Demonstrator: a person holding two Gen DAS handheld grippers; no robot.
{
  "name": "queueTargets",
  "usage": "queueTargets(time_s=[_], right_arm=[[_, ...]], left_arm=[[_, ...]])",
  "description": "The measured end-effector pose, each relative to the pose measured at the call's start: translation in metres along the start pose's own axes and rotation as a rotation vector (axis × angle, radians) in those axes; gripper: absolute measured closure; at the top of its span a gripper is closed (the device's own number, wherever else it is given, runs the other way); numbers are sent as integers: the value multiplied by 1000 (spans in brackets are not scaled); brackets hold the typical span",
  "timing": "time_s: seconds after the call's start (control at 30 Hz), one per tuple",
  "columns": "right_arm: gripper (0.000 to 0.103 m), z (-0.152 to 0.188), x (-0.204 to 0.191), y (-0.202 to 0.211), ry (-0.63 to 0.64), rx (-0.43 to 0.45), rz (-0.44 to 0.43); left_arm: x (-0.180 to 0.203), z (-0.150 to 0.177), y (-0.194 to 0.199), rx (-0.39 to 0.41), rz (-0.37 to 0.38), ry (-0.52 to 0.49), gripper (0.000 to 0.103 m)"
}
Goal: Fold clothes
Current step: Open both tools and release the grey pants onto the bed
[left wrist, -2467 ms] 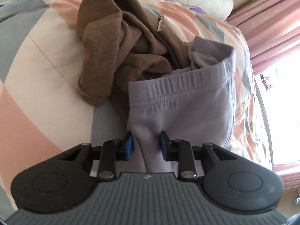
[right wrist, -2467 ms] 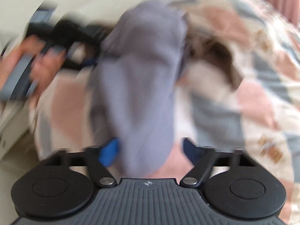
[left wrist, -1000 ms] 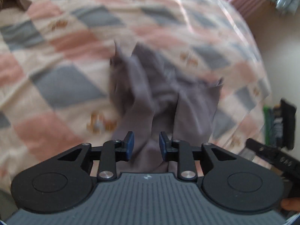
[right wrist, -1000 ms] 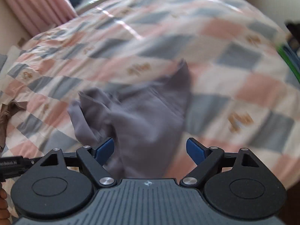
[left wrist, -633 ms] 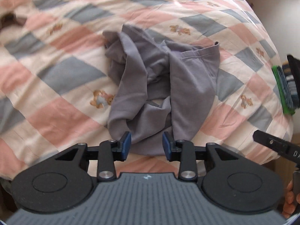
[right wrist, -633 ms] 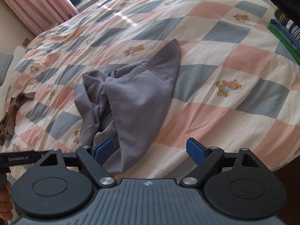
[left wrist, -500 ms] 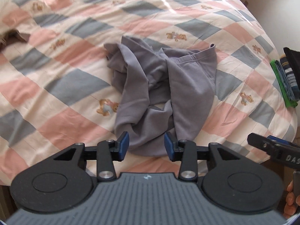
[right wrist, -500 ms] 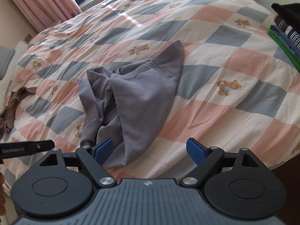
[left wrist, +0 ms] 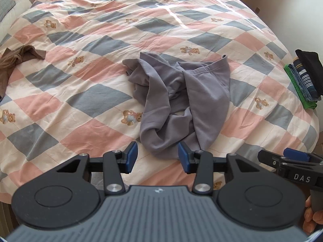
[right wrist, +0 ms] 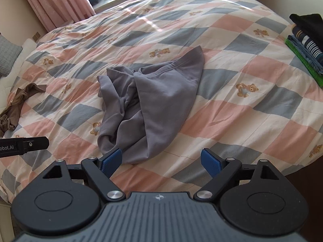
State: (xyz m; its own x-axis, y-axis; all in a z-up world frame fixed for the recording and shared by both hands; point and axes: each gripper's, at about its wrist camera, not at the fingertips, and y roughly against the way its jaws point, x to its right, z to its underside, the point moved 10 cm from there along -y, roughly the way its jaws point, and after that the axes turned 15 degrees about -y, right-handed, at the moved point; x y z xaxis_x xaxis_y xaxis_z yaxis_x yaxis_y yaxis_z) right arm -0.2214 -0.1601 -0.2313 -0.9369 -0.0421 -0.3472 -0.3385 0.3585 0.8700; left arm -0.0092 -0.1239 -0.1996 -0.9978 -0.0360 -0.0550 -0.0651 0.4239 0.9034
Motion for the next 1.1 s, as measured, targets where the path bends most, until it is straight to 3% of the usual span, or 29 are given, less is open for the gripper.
queueTargets(time_s=[0.2,0.4,0.63,0.83,0.97,1.1], right_arm=[[15,-17,16,-3,-4,5,0],[15,-55,42,-16,31,-12,-20],[15,-128,90,-36,157,-68,-53],[15,-187,134,-68,307,-150,-95],[15,-213,152,-107,371,-213,-101],[15,-235,144,-149,410,-252,-149]], left_arm=[[12,-12,-2,11,-2,5,62],[32,-38,-20,18,-36,43,59],[78,-77,-52,-5,-98,185,58],[124,-94,-76,31,-79,346,46],[130,-92,-107,9,-59,444,44],[113,-101,-143,13,-64,498,40]])
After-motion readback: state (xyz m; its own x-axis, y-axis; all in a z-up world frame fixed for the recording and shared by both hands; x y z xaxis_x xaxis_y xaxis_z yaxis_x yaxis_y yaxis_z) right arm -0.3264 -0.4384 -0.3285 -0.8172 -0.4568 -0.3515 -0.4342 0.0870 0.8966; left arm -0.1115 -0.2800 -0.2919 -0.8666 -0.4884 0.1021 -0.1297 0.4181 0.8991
